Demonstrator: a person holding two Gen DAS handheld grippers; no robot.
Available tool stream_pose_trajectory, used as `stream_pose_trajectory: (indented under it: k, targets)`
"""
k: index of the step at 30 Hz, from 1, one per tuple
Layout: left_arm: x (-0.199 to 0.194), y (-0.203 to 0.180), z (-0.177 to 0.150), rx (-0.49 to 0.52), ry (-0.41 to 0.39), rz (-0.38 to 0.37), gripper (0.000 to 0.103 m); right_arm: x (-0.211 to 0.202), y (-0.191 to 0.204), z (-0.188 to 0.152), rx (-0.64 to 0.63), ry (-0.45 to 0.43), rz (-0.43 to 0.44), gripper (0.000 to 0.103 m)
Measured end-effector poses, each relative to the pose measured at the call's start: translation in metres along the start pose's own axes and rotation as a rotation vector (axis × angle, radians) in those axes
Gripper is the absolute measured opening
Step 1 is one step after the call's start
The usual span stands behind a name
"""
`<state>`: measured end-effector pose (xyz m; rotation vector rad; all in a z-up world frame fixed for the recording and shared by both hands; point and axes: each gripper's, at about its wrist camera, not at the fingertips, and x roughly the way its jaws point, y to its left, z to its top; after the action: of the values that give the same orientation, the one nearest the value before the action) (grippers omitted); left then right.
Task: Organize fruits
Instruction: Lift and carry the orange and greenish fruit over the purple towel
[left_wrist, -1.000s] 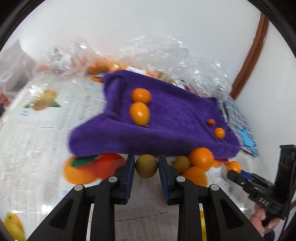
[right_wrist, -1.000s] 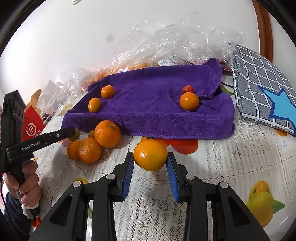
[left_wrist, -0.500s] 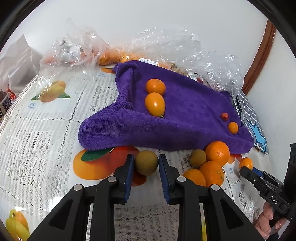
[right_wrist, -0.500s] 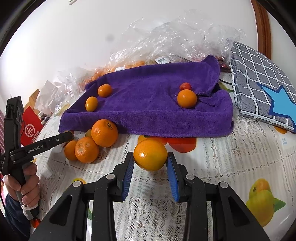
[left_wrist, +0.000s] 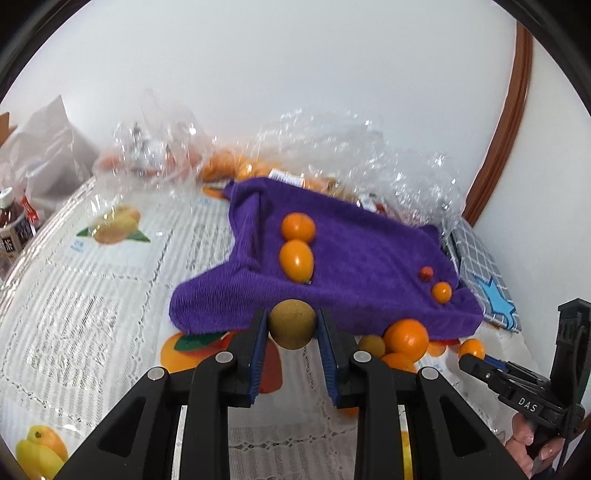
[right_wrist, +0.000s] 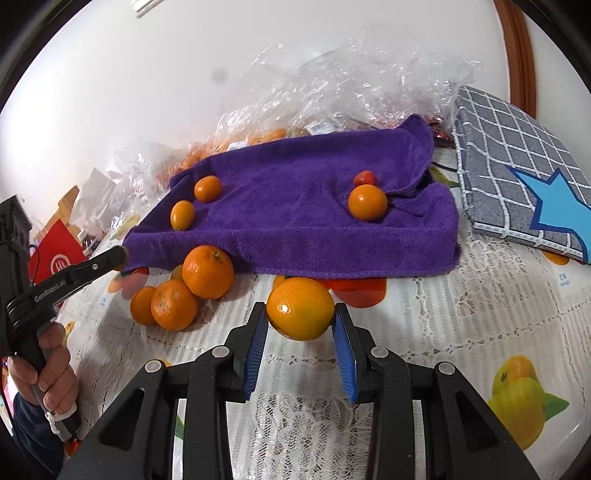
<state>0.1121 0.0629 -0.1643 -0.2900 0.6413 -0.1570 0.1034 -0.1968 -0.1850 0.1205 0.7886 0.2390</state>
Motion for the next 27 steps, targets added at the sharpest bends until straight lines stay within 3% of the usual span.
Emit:
stream_pose_trajectory:
  k: [3,7,17,23,27]
  targets:
    - [-0.002,0.002,0.004,-0.002,-0.012,0.004,0.026,-0.003,-0.003,0.001,0.014,-0.009,-0.012,0.036]
    - [0.000,0.001,0.016,0.012,-0.026,0.038,0.026,-0.015,-0.004,0.010,-0.019,-0.056,-0.102,0.035]
    - [0.020,-0.019,0.057,0.054,-0.113,0.062,0.026,-0.027,-0.017,0.072,-0.074,-0.183,-0.157,0.036]
    - [0.046,-0.008,0.048,-0.003,-0.095,0.051,0.026,0.004,-0.044,0.082,0.029,-0.158,-0.140,0.036]
    - [0.051,-0.001,0.045,-0.035,-0.072,0.040,0.026,0.015,-0.050,0.079,0.020,-0.124,-0.168,0.036]
